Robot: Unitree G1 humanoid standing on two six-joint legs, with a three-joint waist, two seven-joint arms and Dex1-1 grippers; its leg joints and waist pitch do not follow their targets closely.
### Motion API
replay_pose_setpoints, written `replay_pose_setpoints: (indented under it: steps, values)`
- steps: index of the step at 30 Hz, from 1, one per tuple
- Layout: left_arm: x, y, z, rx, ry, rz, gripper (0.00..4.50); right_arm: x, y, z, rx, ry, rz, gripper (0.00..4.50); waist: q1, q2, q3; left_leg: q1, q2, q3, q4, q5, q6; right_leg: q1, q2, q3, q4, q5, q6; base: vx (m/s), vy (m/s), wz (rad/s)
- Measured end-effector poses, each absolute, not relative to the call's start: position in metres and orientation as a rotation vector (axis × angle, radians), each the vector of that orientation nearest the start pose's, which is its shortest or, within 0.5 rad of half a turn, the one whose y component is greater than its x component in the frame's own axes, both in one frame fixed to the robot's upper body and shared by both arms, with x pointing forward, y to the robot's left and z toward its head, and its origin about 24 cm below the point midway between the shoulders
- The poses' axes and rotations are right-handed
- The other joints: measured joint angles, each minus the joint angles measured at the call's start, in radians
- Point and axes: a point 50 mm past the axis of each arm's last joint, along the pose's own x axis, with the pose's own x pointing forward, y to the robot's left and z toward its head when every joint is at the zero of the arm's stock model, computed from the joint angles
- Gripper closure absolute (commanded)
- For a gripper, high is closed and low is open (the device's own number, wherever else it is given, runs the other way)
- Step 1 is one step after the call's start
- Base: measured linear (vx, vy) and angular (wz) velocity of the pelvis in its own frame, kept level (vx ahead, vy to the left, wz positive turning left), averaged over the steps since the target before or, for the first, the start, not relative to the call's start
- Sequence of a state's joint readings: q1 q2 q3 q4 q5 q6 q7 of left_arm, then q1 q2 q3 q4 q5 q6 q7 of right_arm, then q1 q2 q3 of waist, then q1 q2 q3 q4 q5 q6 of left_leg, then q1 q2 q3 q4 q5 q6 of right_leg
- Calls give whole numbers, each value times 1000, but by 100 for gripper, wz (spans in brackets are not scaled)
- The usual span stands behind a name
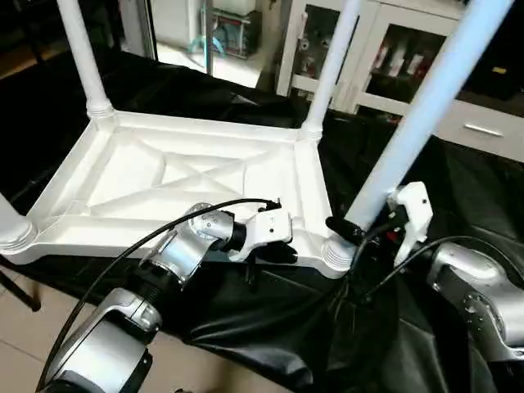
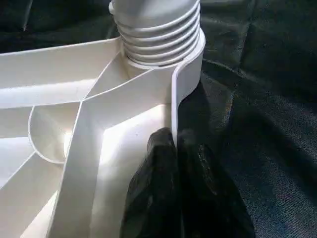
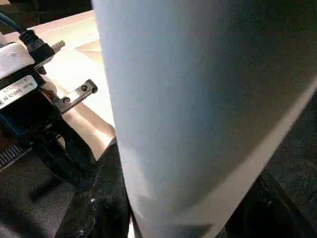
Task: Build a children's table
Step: Rotate table base
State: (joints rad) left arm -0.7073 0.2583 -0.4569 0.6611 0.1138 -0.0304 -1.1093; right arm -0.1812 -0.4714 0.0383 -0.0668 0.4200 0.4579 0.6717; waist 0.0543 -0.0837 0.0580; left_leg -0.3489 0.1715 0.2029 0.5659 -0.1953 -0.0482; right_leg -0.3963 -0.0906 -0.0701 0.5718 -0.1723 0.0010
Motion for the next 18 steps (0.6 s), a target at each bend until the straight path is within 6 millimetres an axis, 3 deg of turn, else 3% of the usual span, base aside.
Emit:
replay_pose_setpoints:
  steps: [11, 18]
  values:
    - [322, 78, 55, 636, 345, -1430, 450, 269, -172, 69, 30, 206, 708, 269, -21, -4, -2, -1, 0, -4, -4, 0, 0, 0, 2, -3, -16, 0, 1, 0, 0, 0]
    - [328, 69, 55, 576, 357, -1308, 450, 284, -165, 67, 41, 147, 544, 269, -30, 5, 3, -4, -3, -5, -3, 0, 0, 1, 2, -2, -30, 0, 1, 0, 0, 0]
